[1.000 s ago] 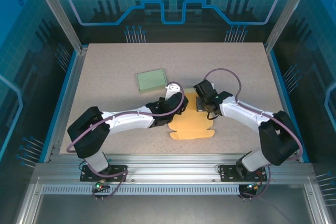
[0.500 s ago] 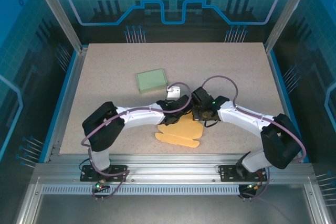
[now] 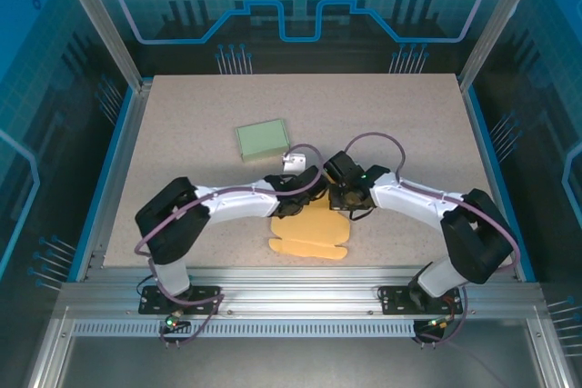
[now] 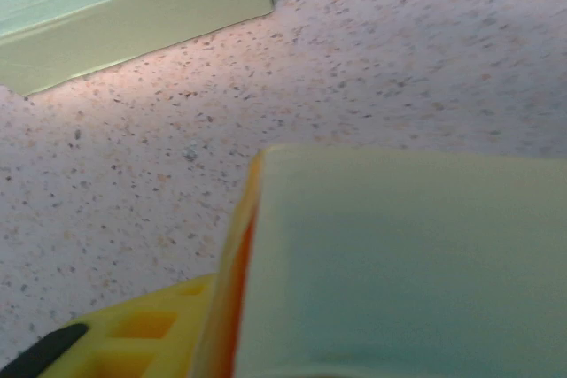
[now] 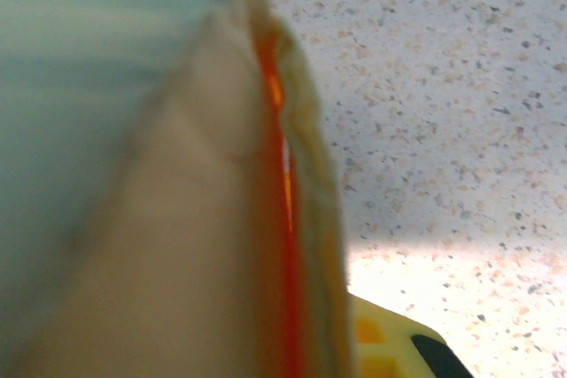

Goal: Fold the paper box

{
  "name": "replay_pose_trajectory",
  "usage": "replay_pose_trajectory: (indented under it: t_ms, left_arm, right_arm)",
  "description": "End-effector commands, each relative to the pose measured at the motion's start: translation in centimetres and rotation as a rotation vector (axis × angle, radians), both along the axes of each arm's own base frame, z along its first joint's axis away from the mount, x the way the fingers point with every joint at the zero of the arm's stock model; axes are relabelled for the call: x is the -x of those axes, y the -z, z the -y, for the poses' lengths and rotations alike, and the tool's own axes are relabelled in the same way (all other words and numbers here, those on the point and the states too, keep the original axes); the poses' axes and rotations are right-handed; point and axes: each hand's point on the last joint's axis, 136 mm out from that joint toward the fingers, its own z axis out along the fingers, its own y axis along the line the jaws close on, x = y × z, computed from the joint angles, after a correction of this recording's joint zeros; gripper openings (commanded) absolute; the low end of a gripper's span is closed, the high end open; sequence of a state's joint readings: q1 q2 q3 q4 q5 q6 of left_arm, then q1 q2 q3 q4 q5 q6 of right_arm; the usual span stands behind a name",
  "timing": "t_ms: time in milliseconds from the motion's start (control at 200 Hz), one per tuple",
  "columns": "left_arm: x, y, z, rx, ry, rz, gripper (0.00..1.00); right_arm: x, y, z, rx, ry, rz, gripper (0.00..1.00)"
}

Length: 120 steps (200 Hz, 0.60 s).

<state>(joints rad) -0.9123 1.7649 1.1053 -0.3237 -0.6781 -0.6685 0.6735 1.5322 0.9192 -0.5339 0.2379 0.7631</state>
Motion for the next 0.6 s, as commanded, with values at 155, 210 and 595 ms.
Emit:
replay_pose_trajectory:
  t_ms: [155,210,595]
  left_arm:
    - [1.9,-7.4,3.2,0.315,0.163,0.051,0.66]
    - [2.3,-8.3,2.9,0.332,0.172,0.060,0.71]
    - [4.2,-12.9,-1.9,0.419,0.167,0.159,0.93]
  right_arm:
    - [-1.3,-1.5,0.9,0.041,-0.005,-0.024,0.03]
    - [-1.4,-1.6,1.1,0.048,-0.022,-0.053,0.03]
    - [0.2,-0.2,2.6,0.208,-0.243,-0.375,0.04]
